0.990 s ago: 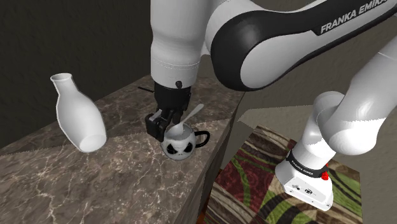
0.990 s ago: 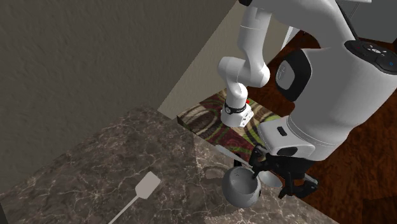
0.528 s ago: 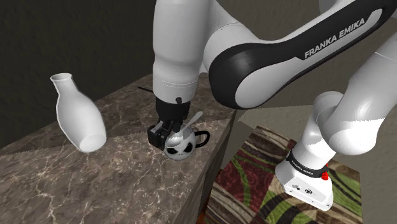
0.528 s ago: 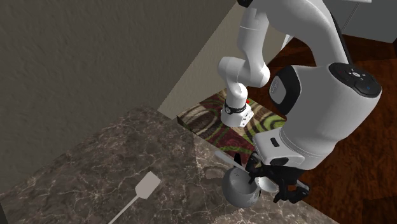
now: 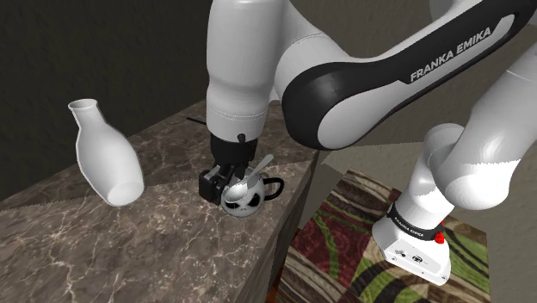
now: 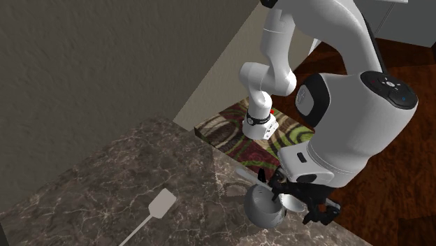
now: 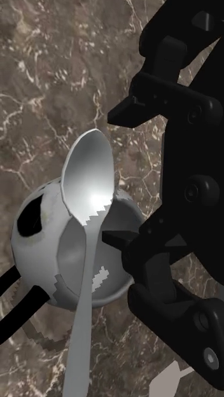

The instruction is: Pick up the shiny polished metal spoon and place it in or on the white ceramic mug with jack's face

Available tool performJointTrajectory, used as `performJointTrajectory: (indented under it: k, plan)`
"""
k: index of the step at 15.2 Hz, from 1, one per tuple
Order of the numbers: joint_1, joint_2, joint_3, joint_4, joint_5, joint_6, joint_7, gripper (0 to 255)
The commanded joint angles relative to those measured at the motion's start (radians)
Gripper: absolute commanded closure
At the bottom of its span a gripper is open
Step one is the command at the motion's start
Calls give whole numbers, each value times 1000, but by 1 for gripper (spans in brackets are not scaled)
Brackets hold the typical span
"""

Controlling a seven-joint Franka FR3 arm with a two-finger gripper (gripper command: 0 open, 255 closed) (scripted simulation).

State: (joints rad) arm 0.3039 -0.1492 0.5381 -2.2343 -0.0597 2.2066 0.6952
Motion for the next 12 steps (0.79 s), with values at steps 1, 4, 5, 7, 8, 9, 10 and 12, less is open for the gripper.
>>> performJointTrajectory:
  k: [1, 4, 5, 7, 8, 9, 10, 12]
  plan:
    - [0, 0, 0, 0, 0, 0, 0, 0]
    - [0, 0, 0, 0, 0, 0, 0, 0]
    - [0, 0, 0, -1, 0, 0, 0, 0]
    - [5, -36, -6, 34, 24, -66, -17, 0]
    - [8, -52, -9, 54, 33, -99, -24, 0]
    - [9, -63, -11, 71, 40, -125, -29, 0]
    - [9, -63, -11, 71, 40, -125, -29, 0]
    - [9, -63, -11, 70, 40, -125, -29, 0]
